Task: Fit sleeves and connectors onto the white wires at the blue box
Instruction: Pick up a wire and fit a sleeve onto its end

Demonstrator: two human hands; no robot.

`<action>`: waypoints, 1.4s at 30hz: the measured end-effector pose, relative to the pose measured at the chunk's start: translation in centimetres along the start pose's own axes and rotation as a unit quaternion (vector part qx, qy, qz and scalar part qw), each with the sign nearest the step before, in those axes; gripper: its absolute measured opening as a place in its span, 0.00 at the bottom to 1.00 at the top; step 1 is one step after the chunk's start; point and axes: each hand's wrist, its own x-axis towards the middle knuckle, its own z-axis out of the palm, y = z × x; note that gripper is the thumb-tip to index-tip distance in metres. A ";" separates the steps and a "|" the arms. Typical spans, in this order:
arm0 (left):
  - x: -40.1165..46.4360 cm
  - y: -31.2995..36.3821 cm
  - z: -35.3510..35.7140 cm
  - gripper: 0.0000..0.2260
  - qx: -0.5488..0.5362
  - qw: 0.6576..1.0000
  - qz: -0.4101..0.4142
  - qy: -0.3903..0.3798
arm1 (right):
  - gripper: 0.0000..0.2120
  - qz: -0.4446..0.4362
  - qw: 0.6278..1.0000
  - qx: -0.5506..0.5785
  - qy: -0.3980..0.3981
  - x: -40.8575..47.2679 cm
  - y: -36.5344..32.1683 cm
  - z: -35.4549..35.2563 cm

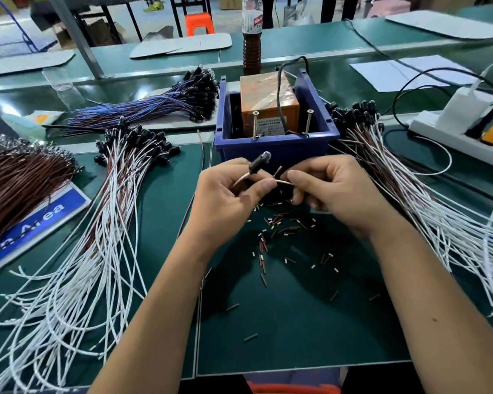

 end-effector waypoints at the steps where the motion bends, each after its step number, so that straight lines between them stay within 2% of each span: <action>1: 0.0 0.0 0.0 0.03 -0.006 1.000 0.000 0.016 | 0.05 0.014 1.000 0.016 -0.002 0.0 0.0 -0.4; 5: 0.1 -0.1 -0.2 0.03 -0.037 0.995 -0.021 0.090 | 0.05 0.011 0.999 0.030 -0.013 0.0 0.2 -1.3; 8: 0.0 -0.2 -0.2 0.02 -0.024 0.999 -0.011 0.044 | 0.04 -0.010 1.000 0.012 -0.008 0.0 0.2 -0.8; 12: -0.2 0.2 0.9 0.04 0.070 0.995 0.060 -0.029 | 0.07 -0.005 0.999 -0.042 -0.030 0.1 0.2 0.2; 14: -0.3 0.4 1.4 0.05 0.110 0.991 0.077 -0.026 | 0.09 0.002 0.999 -0.043 -0.027 0.2 0.2 0.4; 16: -0.3 0.4 1.4 0.04 0.119 0.990 0.073 -0.010 | 0.07 0.011 0.999 -0.024 -0.018 0.1 0.3 0.5; 19: -0.2 0.3 1.1 0.07 0.136 0.989 0.064 0.010 | 0.04 0.021 0.999 0.031 0.000 0.1 0.2 0.6; 22: -0.3 0.4 1.1 0.08 0.146 0.988 0.053 -0.011 | 0.04 0.024 0.997 0.073 0.013 0.2 0.2 0.7; 25: -0.4 0.4 1.3 0.04 0.127 0.990 0.045 -0.031 | 0.04 0.030 0.996 0.087 0.013 0.2 0.1 0.9; 27: -0.3 0.0 1.3 0.06 0.089 0.996 0.029 -0.010 | 0.03 0.048 0.992 0.116 0.018 0.2 0.0 1.0; 30: -0.3 -0.4 1.3 0.08 0.047 0.998 0.003 0.029 | 0.13 0.075 0.988 0.132 0.035 0.2 0.0 0.8; 33: -0.2 -0.6 1.3 0.08 0.037 0.998 -0.007 0.049 | 0.18 0.096 0.987 0.131 0.019 0.2 -0.1 0.7; 42: -0.2 -0.7 1.2 0.07 -0.003 0.996 -0.041 0.074 | 0.12 0.096 0.984 0.150 -0.019 0.1 -0.1 0.6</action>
